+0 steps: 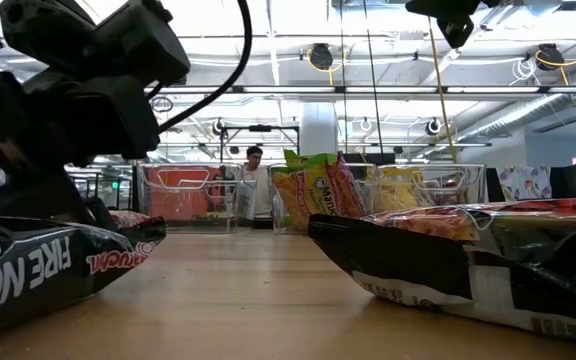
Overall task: Sort Maruchan noodles
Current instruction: Put the black noodle pack into the left transparent bin
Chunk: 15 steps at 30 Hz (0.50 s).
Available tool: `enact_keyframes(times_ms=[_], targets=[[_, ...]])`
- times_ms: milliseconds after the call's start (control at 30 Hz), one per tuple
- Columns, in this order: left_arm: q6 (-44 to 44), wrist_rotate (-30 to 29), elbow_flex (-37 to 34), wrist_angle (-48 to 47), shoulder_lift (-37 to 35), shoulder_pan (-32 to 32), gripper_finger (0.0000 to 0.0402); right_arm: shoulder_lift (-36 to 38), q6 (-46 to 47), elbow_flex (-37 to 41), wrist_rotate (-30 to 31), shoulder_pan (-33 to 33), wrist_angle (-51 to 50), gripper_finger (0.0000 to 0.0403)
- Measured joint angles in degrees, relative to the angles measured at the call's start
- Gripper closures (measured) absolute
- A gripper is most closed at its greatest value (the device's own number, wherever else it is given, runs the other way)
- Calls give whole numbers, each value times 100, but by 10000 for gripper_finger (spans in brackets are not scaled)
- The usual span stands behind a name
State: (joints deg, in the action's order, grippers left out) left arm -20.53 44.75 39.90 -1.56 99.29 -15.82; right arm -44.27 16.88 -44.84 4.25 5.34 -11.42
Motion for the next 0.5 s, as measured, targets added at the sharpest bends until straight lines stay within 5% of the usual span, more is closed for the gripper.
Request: enact_keyframes(times_ms=[333,500], targets=[[-17,-435,0,9,-2,-224,284,2,0,0,0,0,0,273],[7,-706,0,9,-2,-320,326,2,0,0,0,2,0,273]])
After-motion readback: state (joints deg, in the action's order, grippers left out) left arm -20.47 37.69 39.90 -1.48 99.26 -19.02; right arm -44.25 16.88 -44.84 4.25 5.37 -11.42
